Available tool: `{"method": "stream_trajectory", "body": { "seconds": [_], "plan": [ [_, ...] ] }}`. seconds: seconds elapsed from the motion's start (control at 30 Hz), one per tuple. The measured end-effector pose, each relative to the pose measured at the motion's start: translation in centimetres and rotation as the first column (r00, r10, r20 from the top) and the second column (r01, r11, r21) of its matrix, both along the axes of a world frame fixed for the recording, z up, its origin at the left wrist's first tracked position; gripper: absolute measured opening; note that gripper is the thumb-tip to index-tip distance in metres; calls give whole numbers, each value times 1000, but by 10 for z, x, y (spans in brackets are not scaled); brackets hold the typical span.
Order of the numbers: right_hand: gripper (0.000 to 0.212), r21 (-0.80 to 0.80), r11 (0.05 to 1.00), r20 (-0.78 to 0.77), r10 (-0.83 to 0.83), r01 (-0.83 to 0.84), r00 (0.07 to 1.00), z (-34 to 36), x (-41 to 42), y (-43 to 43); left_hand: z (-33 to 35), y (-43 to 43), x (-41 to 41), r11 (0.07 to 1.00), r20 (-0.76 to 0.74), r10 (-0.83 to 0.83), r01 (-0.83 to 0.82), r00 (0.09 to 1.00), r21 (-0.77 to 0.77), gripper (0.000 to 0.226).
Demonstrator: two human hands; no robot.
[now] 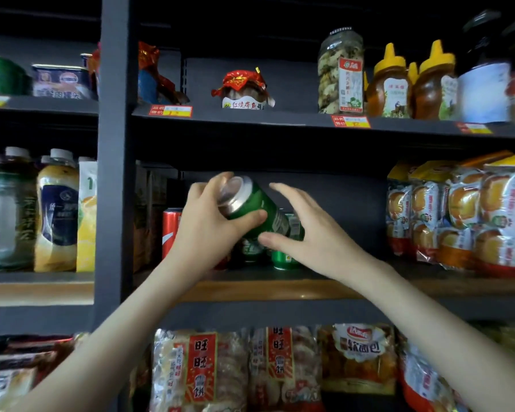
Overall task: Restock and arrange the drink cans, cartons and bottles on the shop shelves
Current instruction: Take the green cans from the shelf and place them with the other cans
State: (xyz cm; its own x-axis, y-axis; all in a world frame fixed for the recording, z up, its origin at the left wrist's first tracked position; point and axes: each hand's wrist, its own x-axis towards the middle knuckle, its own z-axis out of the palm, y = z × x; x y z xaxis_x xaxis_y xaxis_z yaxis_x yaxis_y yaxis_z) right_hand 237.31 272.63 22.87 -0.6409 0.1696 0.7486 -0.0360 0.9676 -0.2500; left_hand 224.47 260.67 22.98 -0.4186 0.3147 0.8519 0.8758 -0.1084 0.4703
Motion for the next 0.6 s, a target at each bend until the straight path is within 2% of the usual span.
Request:
{"method": "stream_trajectory", "body": {
  "seconds": [0.07,0.13,0.2,0.27,0.37,0.43,0.47,0.53,0.6],
  "plan": [
    [79,-85,995,-46,48,-52,998,-14,8,-18,-8,-21,13,987,116,-154,146,981,73,56],
    [79,-239,963,-120,103,-129,987,-31,18,-33,-23,-46,31,934,229,-349,318,909,162,41],
    [76,-464,833,-210,227,-302,951,-52,30,-50,-42,-67,48,866,328,-497,439,803,238,38],
    [72,-594,625,-333,382,-507,862,-83,41,-65,-67,-85,64,825,418,-565,501,711,263,42],
    [71,-667,399,-491,400,-629,774,-139,58,-93,-119,-109,80,820,560,-547,533,622,210,61],
    [80,-704,307,-541,351,-640,764,-177,73,-112,-157,-129,87,832,641,-487,537,592,136,78],
    [82,-727,273,-547,324,-630,772,-196,82,-122,-178,-139,93,835,657,-450,545,605,71,75],
    [76,-761,237,-538,290,-604,792,-230,100,-142,-218,-160,104,834,667,-363,546,651,-79,62],
    [66,-777,289,-482,300,-560,823,-256,118,-162,-251,-181,116,812,670,-275,540,690,-223,61]
  ]
}}
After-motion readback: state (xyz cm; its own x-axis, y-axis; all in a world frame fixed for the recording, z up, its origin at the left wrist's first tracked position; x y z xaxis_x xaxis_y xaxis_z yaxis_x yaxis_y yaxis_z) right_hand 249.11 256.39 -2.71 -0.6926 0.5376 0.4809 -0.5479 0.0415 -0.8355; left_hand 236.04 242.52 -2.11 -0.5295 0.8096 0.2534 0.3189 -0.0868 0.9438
